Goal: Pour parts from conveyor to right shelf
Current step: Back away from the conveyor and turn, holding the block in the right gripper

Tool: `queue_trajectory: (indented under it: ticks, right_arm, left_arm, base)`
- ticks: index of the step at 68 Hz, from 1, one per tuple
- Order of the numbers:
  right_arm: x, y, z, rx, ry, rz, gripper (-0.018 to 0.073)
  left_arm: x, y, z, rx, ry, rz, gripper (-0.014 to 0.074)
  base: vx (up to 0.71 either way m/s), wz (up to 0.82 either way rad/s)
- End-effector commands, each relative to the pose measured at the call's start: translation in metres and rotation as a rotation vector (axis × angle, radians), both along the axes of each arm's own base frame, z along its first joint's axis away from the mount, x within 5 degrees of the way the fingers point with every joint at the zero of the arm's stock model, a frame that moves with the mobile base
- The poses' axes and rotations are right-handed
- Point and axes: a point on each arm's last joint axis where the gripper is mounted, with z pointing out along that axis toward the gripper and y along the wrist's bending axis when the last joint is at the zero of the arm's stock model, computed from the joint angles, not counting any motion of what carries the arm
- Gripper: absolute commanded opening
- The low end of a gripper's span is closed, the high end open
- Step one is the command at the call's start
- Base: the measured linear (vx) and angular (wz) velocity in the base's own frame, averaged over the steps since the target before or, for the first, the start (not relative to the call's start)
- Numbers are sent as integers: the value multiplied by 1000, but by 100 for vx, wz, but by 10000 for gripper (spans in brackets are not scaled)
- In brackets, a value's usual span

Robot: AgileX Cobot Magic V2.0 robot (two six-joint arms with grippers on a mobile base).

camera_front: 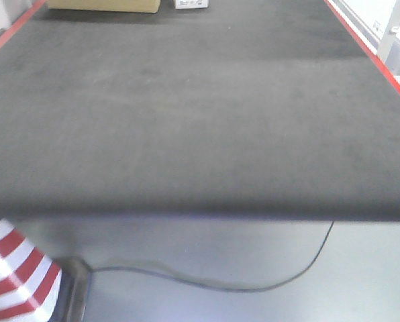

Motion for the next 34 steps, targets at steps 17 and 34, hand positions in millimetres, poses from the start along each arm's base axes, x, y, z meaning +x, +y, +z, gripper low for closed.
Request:
queue_trajectory:
  ticks: [17,34]
  right_arm:
    - [1,-3,14,5,-79,-30,-6]
    - [1,-3,14,5,-79,-30,-6]
  left_arm:
    - [-1,0,13,-11,-95,-7,-6]
    - [-1,0,13,-11,-95,-7,-6]
  base:
    - [-38,7]
    - [-32,1]
